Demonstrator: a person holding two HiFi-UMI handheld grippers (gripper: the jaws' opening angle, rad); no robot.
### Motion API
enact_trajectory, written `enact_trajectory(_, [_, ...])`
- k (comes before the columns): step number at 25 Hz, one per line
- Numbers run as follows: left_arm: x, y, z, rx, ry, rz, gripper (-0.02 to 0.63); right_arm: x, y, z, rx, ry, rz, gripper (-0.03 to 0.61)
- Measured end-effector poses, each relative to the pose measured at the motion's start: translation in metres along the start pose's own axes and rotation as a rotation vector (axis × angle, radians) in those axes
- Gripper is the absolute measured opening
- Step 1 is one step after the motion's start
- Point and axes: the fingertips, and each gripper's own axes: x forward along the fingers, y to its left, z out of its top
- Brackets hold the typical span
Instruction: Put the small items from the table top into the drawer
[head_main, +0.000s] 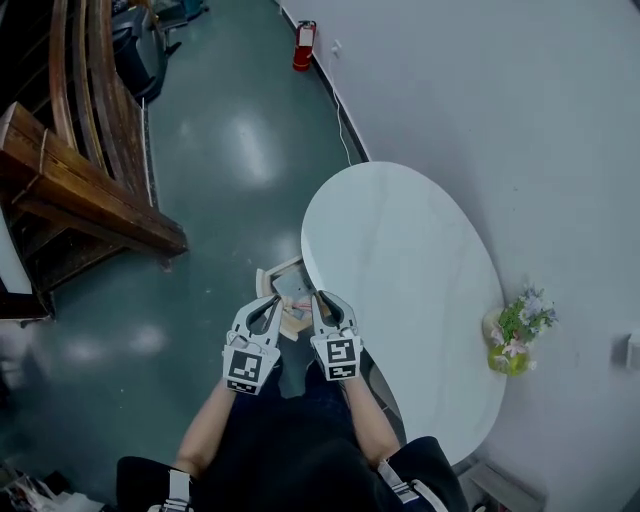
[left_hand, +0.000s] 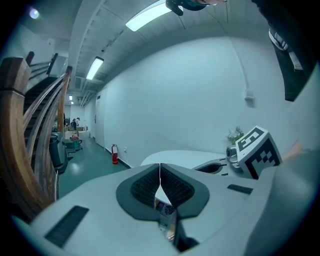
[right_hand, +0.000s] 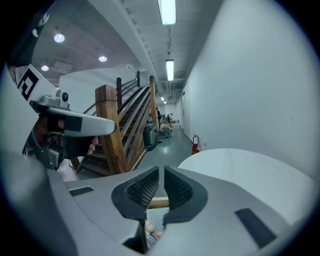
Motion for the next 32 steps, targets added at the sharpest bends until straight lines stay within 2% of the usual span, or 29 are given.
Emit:
enact_trajectory(8, [0.002,-0.034,0.042,0.05,-0.068,-0.061,0.02,-0.061,-0.023,0.041,0.012,-0.122,-0.096,0.04])
enact_trajectory(17, [0.012,-0.083,0.077,0.104,-0.128,-0.177,0.02,-0.122,-0.062,0.066,0.016,-0.209,-0.234,0.037])
enact_trajectory(32, [0.032,-0.147,0.105,0.166,-0.185,-0.328,0.02,-0.186,-0.107,0.066,0.048,-0.28,-0.408,0.037])
